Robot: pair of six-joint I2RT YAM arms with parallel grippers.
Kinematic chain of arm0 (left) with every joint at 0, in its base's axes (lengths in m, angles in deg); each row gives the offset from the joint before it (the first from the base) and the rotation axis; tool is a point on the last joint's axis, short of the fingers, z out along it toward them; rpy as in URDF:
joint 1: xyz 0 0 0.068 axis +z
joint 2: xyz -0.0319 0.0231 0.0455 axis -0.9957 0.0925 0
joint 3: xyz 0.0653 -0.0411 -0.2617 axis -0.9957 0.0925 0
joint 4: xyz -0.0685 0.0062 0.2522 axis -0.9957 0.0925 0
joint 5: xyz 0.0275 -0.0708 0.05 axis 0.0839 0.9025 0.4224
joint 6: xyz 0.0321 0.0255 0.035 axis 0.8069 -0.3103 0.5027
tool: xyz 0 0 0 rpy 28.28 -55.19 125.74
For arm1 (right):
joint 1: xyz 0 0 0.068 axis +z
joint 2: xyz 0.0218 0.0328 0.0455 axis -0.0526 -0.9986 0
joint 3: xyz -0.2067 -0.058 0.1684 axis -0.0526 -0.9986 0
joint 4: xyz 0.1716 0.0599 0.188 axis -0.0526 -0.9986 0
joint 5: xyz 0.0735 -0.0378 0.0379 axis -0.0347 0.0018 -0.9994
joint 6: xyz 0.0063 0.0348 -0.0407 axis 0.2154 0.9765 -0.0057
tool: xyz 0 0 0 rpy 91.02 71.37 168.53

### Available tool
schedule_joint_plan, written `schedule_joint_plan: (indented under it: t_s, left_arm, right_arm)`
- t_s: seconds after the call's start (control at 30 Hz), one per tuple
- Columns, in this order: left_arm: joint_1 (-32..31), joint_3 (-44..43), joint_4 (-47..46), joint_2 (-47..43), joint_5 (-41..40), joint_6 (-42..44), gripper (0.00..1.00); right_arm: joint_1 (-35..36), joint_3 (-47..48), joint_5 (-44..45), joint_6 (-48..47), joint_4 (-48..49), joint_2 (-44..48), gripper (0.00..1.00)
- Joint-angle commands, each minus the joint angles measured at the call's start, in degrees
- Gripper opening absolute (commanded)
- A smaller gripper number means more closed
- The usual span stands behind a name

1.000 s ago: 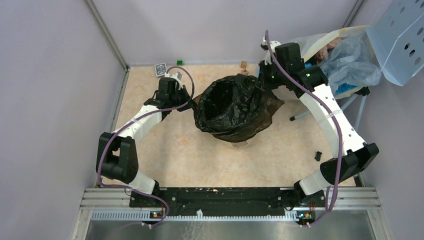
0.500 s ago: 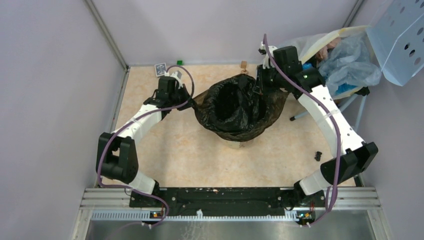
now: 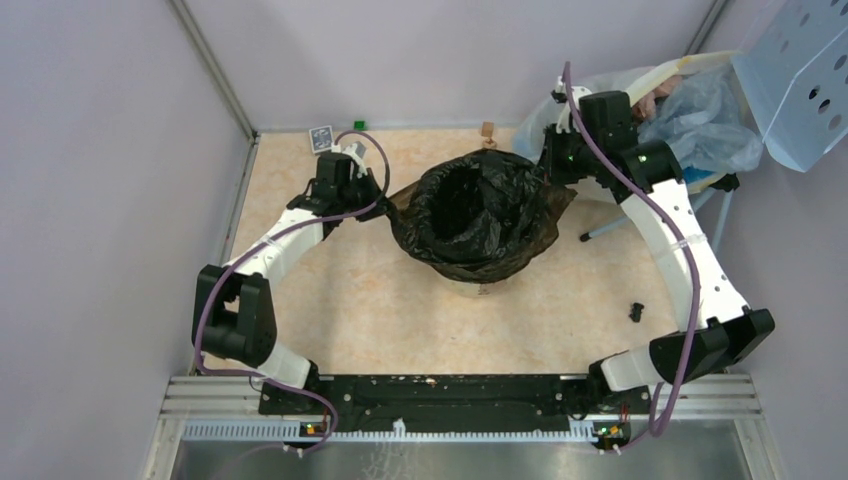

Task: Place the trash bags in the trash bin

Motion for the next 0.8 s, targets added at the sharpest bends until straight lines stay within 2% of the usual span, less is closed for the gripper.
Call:
schedule_joint_plan:
  t_s: [0.0, 0.17, 0.3, 0.47, 0.6, 0.77]
  left_arm:
    - [0.15, -1.08, -2.29, -1.57, 1.63, 0.06, 0.00]
    - [-0.18, -1.76, -2.31, -1.13, 2.09, 0.07, 0.00]
    - [-0.66, -1.82, -2.46, -0.50, 2.20, 0.01, 0.00]
    - [-1.46, -0.70, -3.94, 0.59, 3.17, -0.74, 0.00]
    - [-1.95, 0.40, -5.76, 1.63, 6.29, -1.78, 0.00]
    - [-2.09, 1.85, -6.21, 1.22, 6.39, -1.61, 0.00]
  right_arm:
    - [-1.69, -0.83, -1.97, 0.80, 0.36, 2.23, 0.00]
    - [-5.92, -0.27, -3.89, 0.95, -1.65, 1.28, 0.00]
    - [-6.48, -1.76, -1.24, -0.28, -3.84, -0.57, 0.00]
    - [-6.46, -10.16, -0.68, 0.00, -0.38, 0.10, 0.00]
    - [-6.48, -18.12, -3.24, 0.78, 4.60, 1.70, 0.00]
    - [-6.48, -26.93, -5.73, 2.76, 10.64, 4.83, 0.00]
